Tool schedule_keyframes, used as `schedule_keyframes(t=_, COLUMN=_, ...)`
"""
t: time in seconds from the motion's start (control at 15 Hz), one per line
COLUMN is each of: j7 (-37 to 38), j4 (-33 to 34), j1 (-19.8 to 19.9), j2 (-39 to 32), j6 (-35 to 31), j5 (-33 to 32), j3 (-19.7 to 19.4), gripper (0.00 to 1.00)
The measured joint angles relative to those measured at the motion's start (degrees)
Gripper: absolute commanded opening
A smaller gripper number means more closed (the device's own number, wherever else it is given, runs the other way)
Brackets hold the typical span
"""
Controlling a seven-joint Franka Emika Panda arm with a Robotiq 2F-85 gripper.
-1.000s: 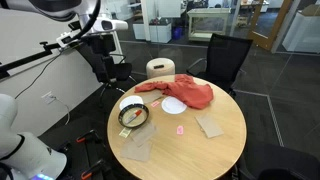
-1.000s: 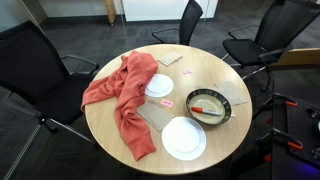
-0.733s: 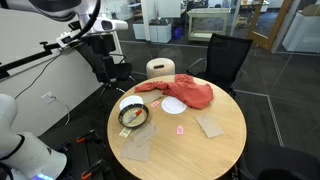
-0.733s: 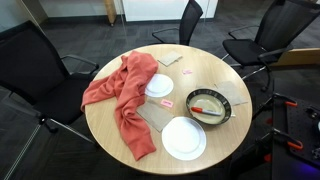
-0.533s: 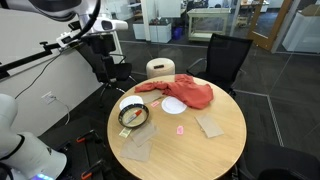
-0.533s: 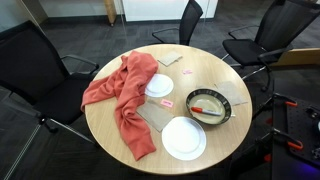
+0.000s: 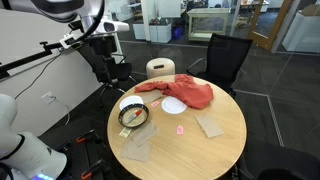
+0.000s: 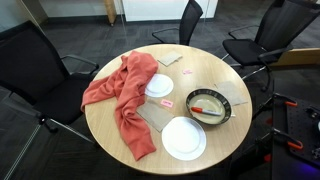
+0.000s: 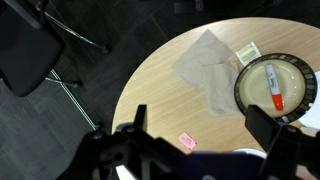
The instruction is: Put the orange marker on the table
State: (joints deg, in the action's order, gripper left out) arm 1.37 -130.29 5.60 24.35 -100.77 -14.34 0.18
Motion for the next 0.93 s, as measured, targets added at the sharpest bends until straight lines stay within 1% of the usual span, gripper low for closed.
schedule_keyframes(t=0.2, j7=-0.2, j4=-0.1, j1=-2.2, j2=-2.9, j6=-2.8, j5=0.3, j3=0.1, gripper=1.0)
schedule_keyframes(t=0.4, j7=-2.0, j4=-0.9, j1=-5.0, j2=-6.7, j6=-8.1, j5=2.1, j3=0.2, gripper=1.0)
schedule_keyframes(t=0.67, j7=-6.3, j4=-3.9, j1=-8.0, j2=-10.4, j6=-18.2, j5=6.2, j3=0.5, gripper=1.0)
schedule_keyframes(t=0.93, j7=-9.3, j4=-8.3, j1=-10.0, j2=-13.0, j6=-28.7, j5=9.9, j3=0.9, gripper=1.0)
